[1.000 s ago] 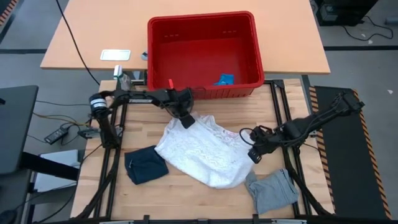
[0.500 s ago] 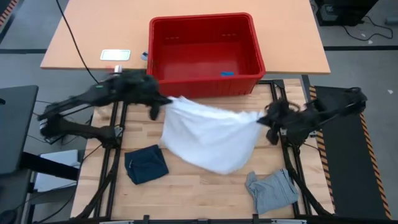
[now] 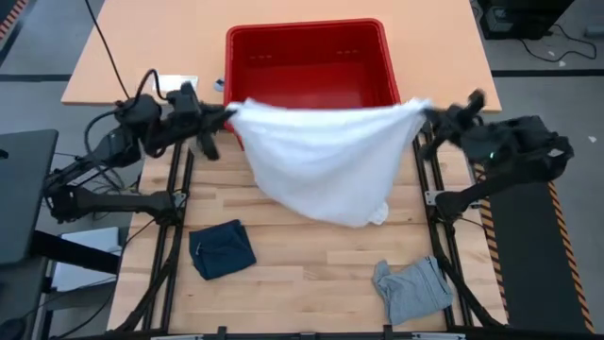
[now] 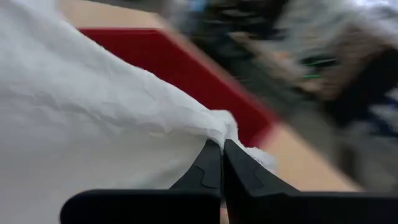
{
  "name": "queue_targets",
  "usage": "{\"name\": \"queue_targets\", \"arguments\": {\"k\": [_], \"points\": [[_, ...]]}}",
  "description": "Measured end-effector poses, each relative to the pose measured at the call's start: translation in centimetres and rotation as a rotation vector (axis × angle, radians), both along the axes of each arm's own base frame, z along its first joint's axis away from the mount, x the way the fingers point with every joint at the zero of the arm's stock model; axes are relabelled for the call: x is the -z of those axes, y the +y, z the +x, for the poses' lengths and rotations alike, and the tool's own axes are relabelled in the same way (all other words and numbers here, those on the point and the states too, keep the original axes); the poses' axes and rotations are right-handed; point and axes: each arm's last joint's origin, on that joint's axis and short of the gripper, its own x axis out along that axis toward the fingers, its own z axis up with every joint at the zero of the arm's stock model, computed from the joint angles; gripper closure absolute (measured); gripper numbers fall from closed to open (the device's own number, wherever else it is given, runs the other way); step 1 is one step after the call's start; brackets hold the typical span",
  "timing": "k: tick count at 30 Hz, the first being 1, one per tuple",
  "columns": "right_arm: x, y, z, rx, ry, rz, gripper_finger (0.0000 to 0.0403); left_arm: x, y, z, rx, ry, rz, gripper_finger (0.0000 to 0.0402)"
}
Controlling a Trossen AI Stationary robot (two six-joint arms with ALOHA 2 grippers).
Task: Fold laundry
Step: Fold the white dress
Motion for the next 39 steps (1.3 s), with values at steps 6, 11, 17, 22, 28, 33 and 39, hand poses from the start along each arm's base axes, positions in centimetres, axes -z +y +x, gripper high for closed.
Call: {"name": "queue_targets", "arguments": {"k": [6, 11, 17, 22, 28, 33, 39], "points": [[-5.1, -1.3, -2.0, 0.092, -0.186, -0.079, 0.0398, -4.7, 1.3, 0.1, -0.036, -0.105, 0.061, 0.0401], [-8.2, -1.0, -3.8, -0.141, -0.444, 0.100, 0.0398, -8.6, 0.3, -0.2, 0.083, -0.022, -0.010, 0.0401], [-6.2, 0.2, -3.4, -0.437, -0.413, 0.587, 0.0398, -10.0, -3.1, -1.0, 0.281, 0.078, -0.267, 0.0401], [-1.6, 1.7, -2.0, -0.408, -0.114, 0.968, 0.0398, -7.4, -7.3, 1.1, 0.488, 0.268, -0.529, 0.0401], [3.1, 5.0, -0.7, -0.525, 0.189, 1.256, 0.0398, 0.0, -13.6, 5.0, 0.556, 0.587, -0.768, 0.0401], [6.1, 9.4, 0.4, -0.708, 0.327, 1.430, 0.0398, 7.3, -18.4, 7.6, 0.464, 0.754, -0.935, 0.0401], [10.4, 14.6, 1.3, -0.808, 0.429, 1.496, 0.0398, 12.6, -22.7, 9.5, 0.496, 0.771, -1.028, 0.0401]]}}
